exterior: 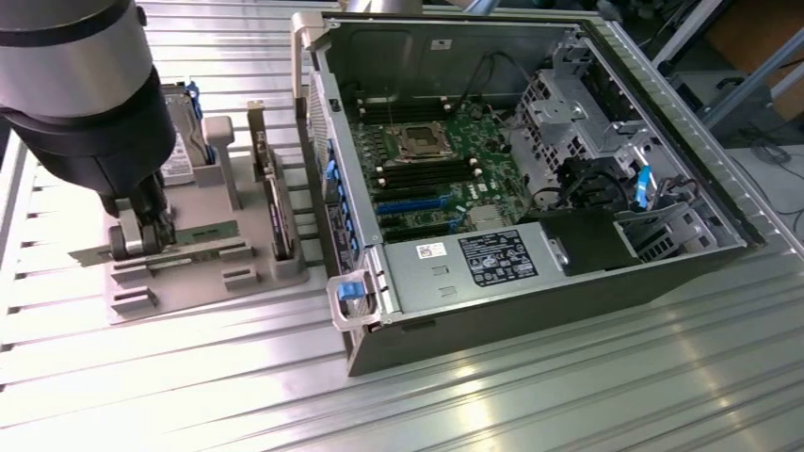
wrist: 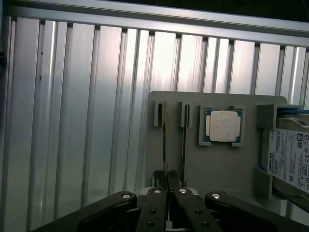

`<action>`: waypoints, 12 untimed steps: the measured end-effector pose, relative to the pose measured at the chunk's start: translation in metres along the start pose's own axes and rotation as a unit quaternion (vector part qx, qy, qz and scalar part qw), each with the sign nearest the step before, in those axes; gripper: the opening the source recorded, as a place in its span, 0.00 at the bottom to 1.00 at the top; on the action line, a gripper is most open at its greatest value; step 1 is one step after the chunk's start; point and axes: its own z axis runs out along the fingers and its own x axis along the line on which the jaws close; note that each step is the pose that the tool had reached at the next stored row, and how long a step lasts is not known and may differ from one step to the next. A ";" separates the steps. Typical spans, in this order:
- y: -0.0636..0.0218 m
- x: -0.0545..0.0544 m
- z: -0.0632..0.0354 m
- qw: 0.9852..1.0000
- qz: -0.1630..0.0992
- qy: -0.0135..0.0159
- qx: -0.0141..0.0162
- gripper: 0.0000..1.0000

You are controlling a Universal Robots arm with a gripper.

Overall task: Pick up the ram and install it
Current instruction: 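Pick up the ram and move it above insertion slot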

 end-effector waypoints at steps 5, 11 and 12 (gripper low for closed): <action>0.0008 0.000 -0.0213 1.000 0.000 0.000 0.000 0.12; 0.0023 -0.001 -0.0628 1.000 0.000 0.000 0.000 0.12; 0.0025 -0.002 -0.0683 1.000 0.000 0.000 0.000 0.12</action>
